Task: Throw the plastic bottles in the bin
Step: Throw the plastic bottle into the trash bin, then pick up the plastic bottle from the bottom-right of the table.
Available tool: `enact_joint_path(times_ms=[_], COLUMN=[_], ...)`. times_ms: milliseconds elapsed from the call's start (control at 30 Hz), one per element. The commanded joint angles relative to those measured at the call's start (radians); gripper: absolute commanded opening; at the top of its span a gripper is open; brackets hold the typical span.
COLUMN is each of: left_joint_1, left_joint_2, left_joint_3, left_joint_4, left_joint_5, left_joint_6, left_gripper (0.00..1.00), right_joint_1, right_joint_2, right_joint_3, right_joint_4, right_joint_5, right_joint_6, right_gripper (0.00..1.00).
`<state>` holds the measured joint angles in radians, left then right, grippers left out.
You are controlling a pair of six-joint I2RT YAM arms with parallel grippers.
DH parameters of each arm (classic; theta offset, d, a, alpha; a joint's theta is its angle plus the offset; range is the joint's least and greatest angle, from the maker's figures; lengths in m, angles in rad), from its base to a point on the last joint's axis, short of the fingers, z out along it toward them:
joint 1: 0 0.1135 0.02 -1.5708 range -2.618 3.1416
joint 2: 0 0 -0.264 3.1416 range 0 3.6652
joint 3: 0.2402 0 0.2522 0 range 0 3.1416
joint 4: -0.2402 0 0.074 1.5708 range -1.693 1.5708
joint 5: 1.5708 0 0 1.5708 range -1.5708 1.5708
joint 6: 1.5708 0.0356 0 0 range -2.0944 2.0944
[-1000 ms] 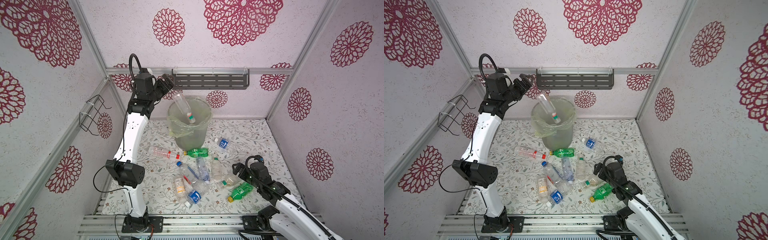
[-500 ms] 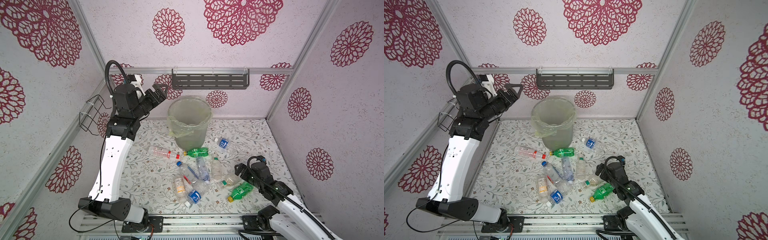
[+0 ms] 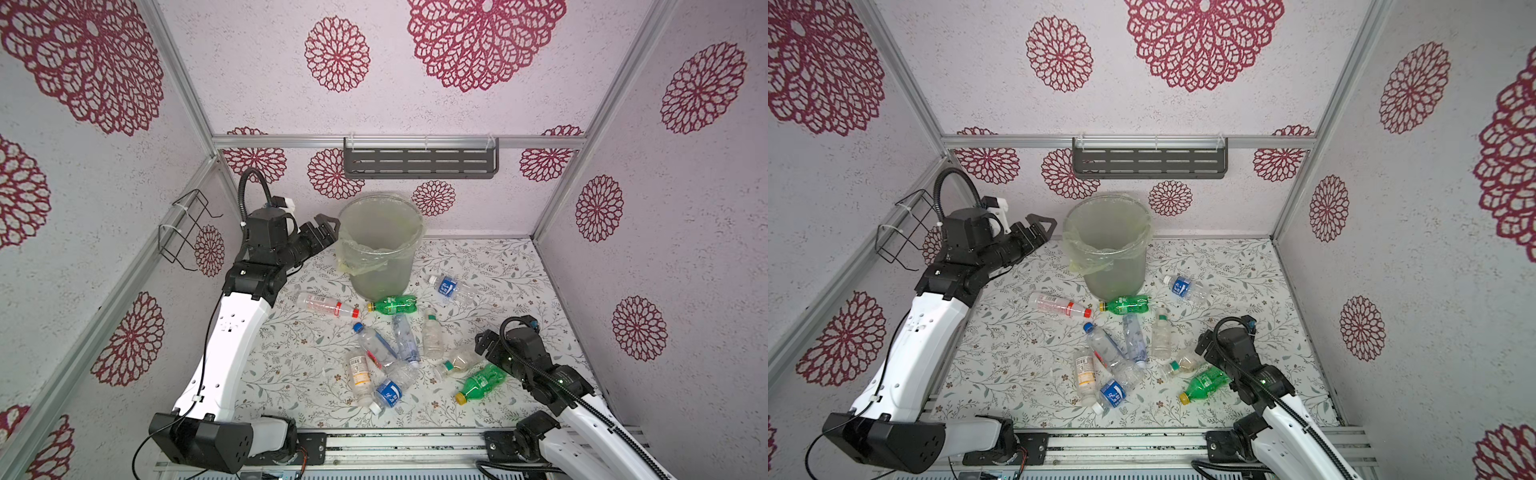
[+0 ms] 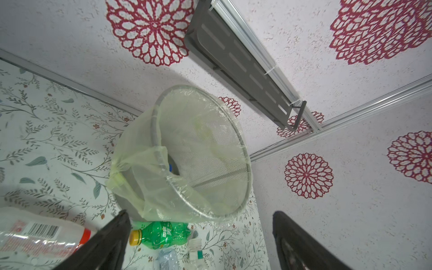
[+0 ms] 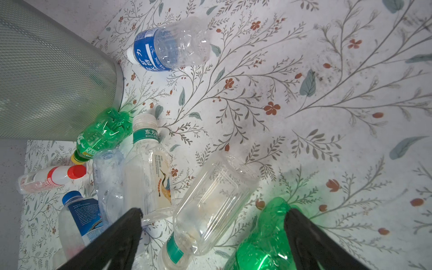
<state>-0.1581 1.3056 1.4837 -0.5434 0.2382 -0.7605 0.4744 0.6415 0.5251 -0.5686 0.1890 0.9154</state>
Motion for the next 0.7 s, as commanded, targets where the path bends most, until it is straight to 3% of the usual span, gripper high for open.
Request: enact_joint_path(times_ms=[0,300,667], left_joint_1=[0.004,0.003,0.0], left_joint_2=[-0.06,-0.169,-0.294], left_joint_3=[-0.069,-0.239,-0.507], left_joint_4=[0.002,-0.07,-0.033], left_joint_5=[-0.017,-0.034,-0.029], left_joint_6=[0.03,0.052,-0.001], left_gripper=[0.97,0.97,0.97], right_joint_1=[-0.001,0.0,-0.001], right_joint_2=[-0.011,-0.026,-0.045], right_joint_3=[0.009,-0.01,-0.028], right_joint_4=[-0.045,-0.086,-0.184], right_joint_5=[0.036,0.042,0.065], right_joint_6=[0.046,0.081,0.15], right_gripper=[0.99,0.99,0.99])
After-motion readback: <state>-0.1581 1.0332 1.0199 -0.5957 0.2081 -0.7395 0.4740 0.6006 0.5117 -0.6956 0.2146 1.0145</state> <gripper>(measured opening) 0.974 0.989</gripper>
